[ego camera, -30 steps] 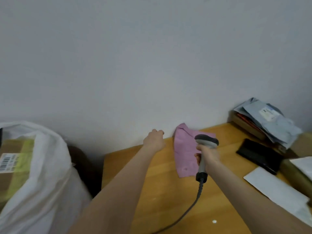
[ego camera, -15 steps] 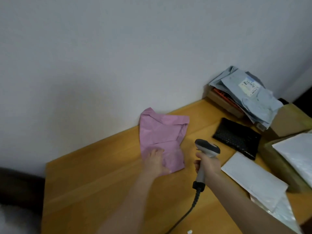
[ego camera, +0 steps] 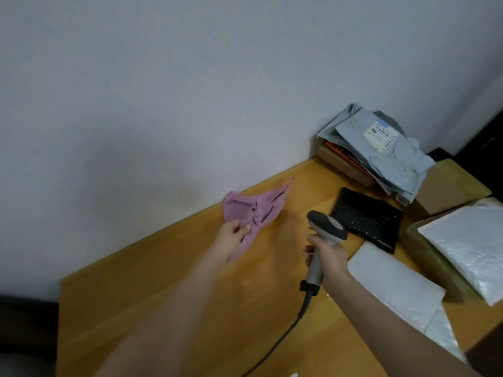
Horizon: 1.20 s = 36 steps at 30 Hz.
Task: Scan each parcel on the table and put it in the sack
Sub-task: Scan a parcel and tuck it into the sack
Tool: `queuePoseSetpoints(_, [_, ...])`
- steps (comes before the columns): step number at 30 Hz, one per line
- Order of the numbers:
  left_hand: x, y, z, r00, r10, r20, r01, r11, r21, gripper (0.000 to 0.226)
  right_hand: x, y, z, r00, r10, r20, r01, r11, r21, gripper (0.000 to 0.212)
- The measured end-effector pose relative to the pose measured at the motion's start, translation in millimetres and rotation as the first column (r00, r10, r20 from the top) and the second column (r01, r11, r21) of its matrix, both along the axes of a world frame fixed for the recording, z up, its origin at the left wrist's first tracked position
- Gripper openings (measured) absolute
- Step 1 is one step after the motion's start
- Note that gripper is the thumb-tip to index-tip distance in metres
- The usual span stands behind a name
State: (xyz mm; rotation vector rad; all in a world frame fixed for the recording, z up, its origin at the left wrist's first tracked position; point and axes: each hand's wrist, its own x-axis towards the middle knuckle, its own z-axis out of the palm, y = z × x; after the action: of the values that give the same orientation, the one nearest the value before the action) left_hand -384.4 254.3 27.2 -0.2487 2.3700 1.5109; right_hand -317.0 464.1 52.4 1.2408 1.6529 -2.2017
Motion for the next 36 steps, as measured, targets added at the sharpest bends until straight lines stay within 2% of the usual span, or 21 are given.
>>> queuePoseSetpoints(1, [-4.6,-2.0,14.8,0.997,0.051,0.064,-0.063,0.978,0.200,0.025,0.3,1.0,7.0,1.000,0.002,-0.028,-0.002,1.000,-0.005,0.011])
queuePoseSetpoints(2, [-6.0,-2.9,28.9,0.986,0.088,0.143,-0.141,0.900,0.412,0.028,1.1,1.6,13.5,0.999,0.007,-0.051,-0.008,1.000,-0.006,0.011])
queuePoseSetpoints(3, [-3.5,-4.5,38.9,0.973,0.087,0.216,-0.200,0.785,0.586,0.031,3.5,1.7,19.4,0.998,0.016,-0.067,-0.016,1.000,-0.002,0.012])
queuePoseSetpoints(4, [1.9,-6.3,47.6,0.962,0.080,0.263,-0.241,0.703,0.669,0.029,6.7,1.8,24.8,0.997,0.025,-0.079,-0.025,1.000,0.001,0.012])
queuePoseSetpoints(5, [8.5,-8.6,53.3,0.950,0.101,0.294,-0.282,0.680,0.677,0.022,9.9,1.8,29.4,0.995,0.037,-0.091,-0.037,0.999,0.004,0.012])
queuePoseSetpoints(8, [39.8,-22.5,49.3,0.915,0.197,0.351,-0.371,0.751,0.546,0.016,21.1,1.0,35.1,0.988,0.115,-0.104,-0.113,0.993,0.022,0.011])
queuePoseSetpoints(10, [65.2,-34.0,36.5,0.885,0.274,0.377,-0.404,0.854,0.329,0.014,27.7,-1.0,30.4,0.980,0.178,-0.092,-0.174,0.984,0.043,0.009])
queuePoseSetpoints(12, [88.3,-44.8,18.4,0.830,0.365,0.422,-0.426,0.903,0.058,0.022,34.6,-5.2,20.2,0.975,0.212,-0.066,-0.208,0.976,0.060,0.007])
queuePoseSetpoints(14, [99.2,-54.1,0.3,0.814,0.487,0.318,-0.428,0.871,-0.241,0.035,41.1,-10.9,6.8,0.973,0.229,-0.033,-0.226,0.971,0.081,0.007])
queuePoseSetpoints(15, [100.5,-56.4,-5.0,0.845,0.487,0.220,-0.391,0.844,-0.367,0.039,43.7,-13.5,0.0,0.972,0.233,-0.011,-0.232,0.970,0.080,0.008])
queuePoseSetpoints(16, [99.1,-55.0,-7.8,0.888,0.440,0.137,-0.346,0.833,-0.431,0.039,45.1,-15.6,-6.5,0.973,0.232,0.015,-0.232,0.970,0.073,0.008])
queuePoseSetpoints(19, [84.5,-33.6,-10.5,0.986,0.167,-0.023,-0.159,0.875,-0.457,0.039,43.1,-18.6,-24.4,0.970,0.227,0.081,-0.233,0.970,0.065,0.009])
queuePoseSetpoints(21, [68.2,-16.4,-17.0,0.999,-0.028,-0.044,0.001,0.857,-0.516,0.055,37.2,-21.3,-33.2,0.967,0.235,0.102,-0.244,0.966,0.086,0.011])
queuePoseSetpoints(24, [41.2,1.0,-31.0,0.957,-0.286,0.041,0.240,0.708,-0.664,0.079,25.5,-27.0,-44.5,0.959,0.251,0.132,-0.267,0.957,0.117,0.017])
queuePoseSetpoints(27, [29.7,2.5,-50.4,0.873,-0.448,0.191,0.436,0.547,-0.715,0.070,13.9,-29.8,-56.8,0.958,0.262,0.120,-0.275,0.956,0.106,0.021])
queuePoseSetpoints(29, [35.1,-4.1,-60.9,0.861,-0.444,0.246,0.465,0.495,-0.734,0.058,6.5,-31.5,-61.7,0.961,0.257,0.104,-0.267,0.959,0.094,0.023])
queuePoseSetpoints(30, [38.4,-8.6,-63.6,0.880,-0.416,0.230,0.434,0.504,-0.747,0.051,2.9,-33.3,-62.4,0.962,0.256,0.097,-0.264,0.961,0.084,0.024])
queuePoseSetpoints(33, [36.7,-16.9,-59.9,0.942,-0.271,0.197,0.324,0.582,-0.746,0.037,-6.6,-42.0,-62.6,0.968,0.231,0.093,-0.240,0.966,0.097,0.021])
queuePoseSetpoints(36, [23.1,-20.2,-52.8,0.989,-0.073,0.129,0.144,0.675,-0.724,0.042,-8.4,-49.8,-63.2,0.975,0.203,0.094,-0.213,0.970,0.117,0.017])
